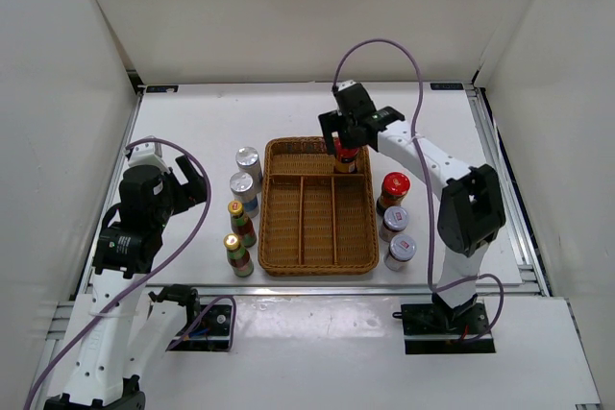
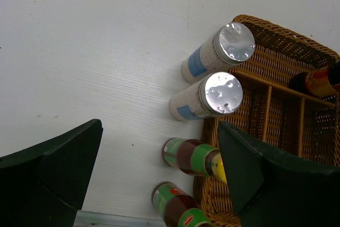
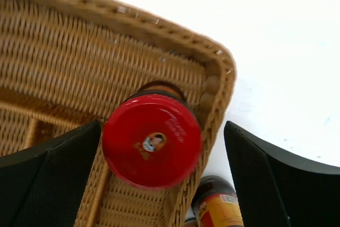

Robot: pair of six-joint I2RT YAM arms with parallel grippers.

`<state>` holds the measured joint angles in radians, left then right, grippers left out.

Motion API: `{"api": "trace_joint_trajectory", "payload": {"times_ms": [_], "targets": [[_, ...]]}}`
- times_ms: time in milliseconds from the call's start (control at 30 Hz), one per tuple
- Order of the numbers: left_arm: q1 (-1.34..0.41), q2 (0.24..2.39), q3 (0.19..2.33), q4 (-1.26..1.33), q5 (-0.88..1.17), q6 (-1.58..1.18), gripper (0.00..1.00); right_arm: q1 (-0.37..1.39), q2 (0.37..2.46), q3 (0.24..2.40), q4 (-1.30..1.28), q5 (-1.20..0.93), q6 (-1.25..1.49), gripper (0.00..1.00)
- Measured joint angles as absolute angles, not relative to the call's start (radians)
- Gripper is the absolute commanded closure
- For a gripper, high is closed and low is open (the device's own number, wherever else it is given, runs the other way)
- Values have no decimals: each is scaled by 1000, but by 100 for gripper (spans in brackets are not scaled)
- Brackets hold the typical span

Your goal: Organize the condiment bottles

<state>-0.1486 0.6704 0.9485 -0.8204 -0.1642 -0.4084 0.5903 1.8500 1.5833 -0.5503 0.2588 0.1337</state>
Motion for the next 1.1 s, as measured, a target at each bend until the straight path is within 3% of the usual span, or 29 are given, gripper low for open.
{"api": "trace_joint_trajectory", "payload": {"times_ms": [167, 367, 467, 767, 1100], "targets": [[-149, 670, 949, -820, -164, -408, 0, 590, 1781, 1606, -553, 375, 135, 0], [-149, 670, 949, -820, -164, -408, 0, 527, 1359, 1397, -530, 416, 162, 0], [-149, 670, 949, -819, -157, -408, 0, 480, 1244, 1356, -579, 420, 196, 0], [-149, 687, 949, -815, -131, -402, 0, 343, 1275, 1076, -695, 245, 292, 0], [-149, 687, 949, -815, -127, -400, 0, 293, 1250, 1005, -599, 63, 326, 0]]}}
